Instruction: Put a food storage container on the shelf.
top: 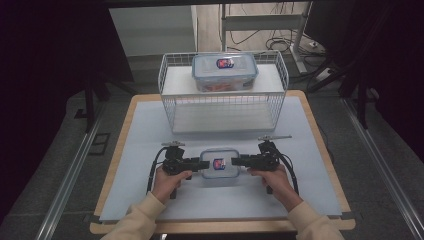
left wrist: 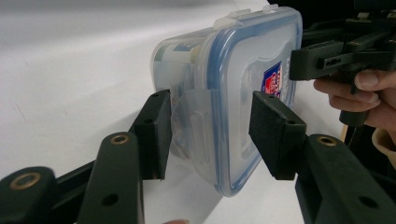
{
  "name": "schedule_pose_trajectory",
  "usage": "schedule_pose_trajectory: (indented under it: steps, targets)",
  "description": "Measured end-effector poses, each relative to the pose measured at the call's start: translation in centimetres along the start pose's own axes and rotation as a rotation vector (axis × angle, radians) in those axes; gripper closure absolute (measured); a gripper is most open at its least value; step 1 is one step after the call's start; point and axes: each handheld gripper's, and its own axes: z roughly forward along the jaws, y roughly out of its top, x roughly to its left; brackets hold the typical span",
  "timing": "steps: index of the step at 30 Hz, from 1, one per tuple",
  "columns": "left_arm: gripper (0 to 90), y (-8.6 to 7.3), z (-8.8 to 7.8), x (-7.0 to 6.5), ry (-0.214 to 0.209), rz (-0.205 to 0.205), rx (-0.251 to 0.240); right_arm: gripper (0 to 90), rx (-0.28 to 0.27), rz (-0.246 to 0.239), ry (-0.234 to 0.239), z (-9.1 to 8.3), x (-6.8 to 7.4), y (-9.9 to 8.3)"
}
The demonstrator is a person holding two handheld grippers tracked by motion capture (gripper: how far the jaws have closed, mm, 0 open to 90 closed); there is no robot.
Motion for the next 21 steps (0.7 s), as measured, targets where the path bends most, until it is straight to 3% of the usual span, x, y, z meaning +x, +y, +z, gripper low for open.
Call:
schedule_pose_trajectory:
  steps: [8,21]
  targets:
    - [50.2,0.7,-0.7,-0.8,0.001,0.028,-0.021,52.1,-0.033,-0.057,-0.007,-0.9,1.2,0.9]
    - [50.4,3.2,-1.5,-2.3,0.007,0.077,-0.056,52.1,-0.08,-0.075,-0.004,-2.5,1.9,2.5]
